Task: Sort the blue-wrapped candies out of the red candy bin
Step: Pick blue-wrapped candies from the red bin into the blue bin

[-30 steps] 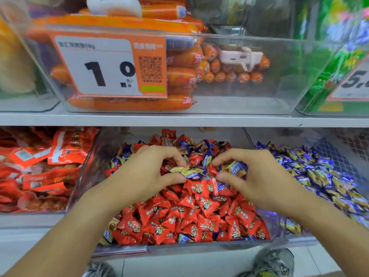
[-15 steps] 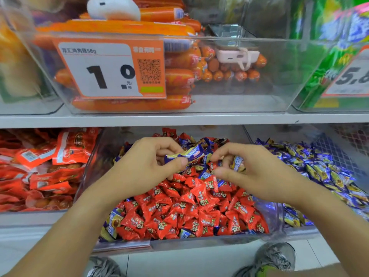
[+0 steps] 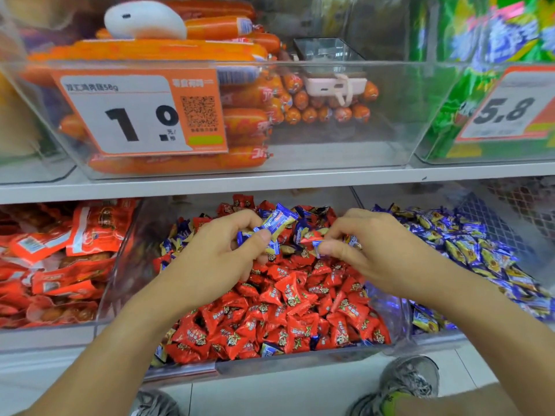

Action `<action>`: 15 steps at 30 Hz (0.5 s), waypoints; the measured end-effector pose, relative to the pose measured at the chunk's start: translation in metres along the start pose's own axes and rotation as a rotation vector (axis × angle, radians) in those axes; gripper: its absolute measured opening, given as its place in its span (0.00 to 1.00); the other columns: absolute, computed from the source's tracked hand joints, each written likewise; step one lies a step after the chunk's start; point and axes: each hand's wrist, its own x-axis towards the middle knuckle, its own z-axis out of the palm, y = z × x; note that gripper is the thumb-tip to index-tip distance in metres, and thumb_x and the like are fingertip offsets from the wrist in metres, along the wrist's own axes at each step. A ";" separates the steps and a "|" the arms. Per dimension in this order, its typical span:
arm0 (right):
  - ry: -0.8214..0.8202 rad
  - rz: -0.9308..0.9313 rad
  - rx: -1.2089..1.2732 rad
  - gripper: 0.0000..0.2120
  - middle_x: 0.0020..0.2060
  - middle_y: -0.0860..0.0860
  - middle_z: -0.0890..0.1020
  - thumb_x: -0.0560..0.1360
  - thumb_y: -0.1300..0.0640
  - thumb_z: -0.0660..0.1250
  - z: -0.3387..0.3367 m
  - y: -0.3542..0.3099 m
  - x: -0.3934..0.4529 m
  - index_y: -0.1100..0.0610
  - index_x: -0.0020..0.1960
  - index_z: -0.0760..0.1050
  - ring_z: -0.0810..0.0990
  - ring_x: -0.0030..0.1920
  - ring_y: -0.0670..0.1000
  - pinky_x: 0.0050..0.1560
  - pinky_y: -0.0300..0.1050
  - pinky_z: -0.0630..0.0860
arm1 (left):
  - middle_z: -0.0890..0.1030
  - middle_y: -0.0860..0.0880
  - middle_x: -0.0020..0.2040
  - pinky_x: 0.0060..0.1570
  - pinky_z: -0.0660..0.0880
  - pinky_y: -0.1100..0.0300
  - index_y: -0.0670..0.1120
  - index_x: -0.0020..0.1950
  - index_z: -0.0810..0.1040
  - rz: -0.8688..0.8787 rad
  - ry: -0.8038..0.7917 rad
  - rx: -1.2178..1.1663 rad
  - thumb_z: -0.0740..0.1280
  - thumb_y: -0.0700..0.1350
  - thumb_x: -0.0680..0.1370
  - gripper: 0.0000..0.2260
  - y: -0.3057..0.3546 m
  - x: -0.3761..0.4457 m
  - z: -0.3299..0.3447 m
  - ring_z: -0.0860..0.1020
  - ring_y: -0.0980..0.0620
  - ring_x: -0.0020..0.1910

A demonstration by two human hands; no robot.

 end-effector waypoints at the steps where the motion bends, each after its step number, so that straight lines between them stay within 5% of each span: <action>1: 0.001 -0.005 0.012 0.25 0.44 0.43 0.78 0.72 0.30 0.54 0.000 -0.002 0.001 0.46 0.45 0.80 0.78 0.46 0.43 0.51 0.42 0.72 | 0.77 0.46 0.26 0.32 0.71 0.55 0.53 0.43 0.75 0.006 0.016 0.001 0.61 0.51 0.81 0.08 0.000 0.001 0.003 0.79 0.45 0.32; 4: -0.006 -0.023 0.028 0.26 0.46 0.45 0.81 0.74 0.32 0.54 0.001 -0.007 0.002 0.49 0.46 0.82 0.80 0.47 0.45 0.53 0.47 0.75 | 0.75 0.40 0.27 0.27 0.64 0.65 0.52 0.43 0.75 -0.007 0.089 -0.011 0.60 0.51 0.82 0.09 0.000 0.004 0.010 0.65 0.54 0.23; 9: 0.062 0.097 -0.035 0.14 0.30 0.47 0.82 0.73 0.40 0.67 -0.009 -0.010 0.015 0.50 0.40 0.79 0.76 0.29 0.43 0.36 0.34 0.70 | 0.72 0.39 0.26 0.30 0.65 0.56 0.52 0.43 0.77 -0.011 0.215 0.115 0.60 0.51 0.82 0.10 -0.001 0.007 0.008 0.65 0.51 0.24; 12: -0.003 0.133 -0.056 0.13 0.24 0.49 0.74 0.74 0.47 0.68 0.001 -0.002 0.036 0.56 0.39 0.76 0.72 0.26 0.46 0.34 0.46 0.71 | 0.68 0.44 0.24 0.31 0.65 0.53 0.52 0.38 0.76 -0.006 0.272 0.109 0.60 0.54 0.79 0.13 -0.003 0.010 0.005 0.64 0.52 0.24; 15: -0.144 0.149 -0.135 0.19 0.31 0.58 0.78 0.78 0.47 0.63 0.017 0.003 0.053 0.64 0.50 0.78 0.79 0.36 0.57 0.39 0.52 0.77 | 0.66 0.50 0.23 0.31 0.64 0.53 0.52 0.34 0.73 -0.007 0.287 0.129 0.61 0.51 0.80 0.14 -0.003 0.010 0.003 0.63 0.54 0.24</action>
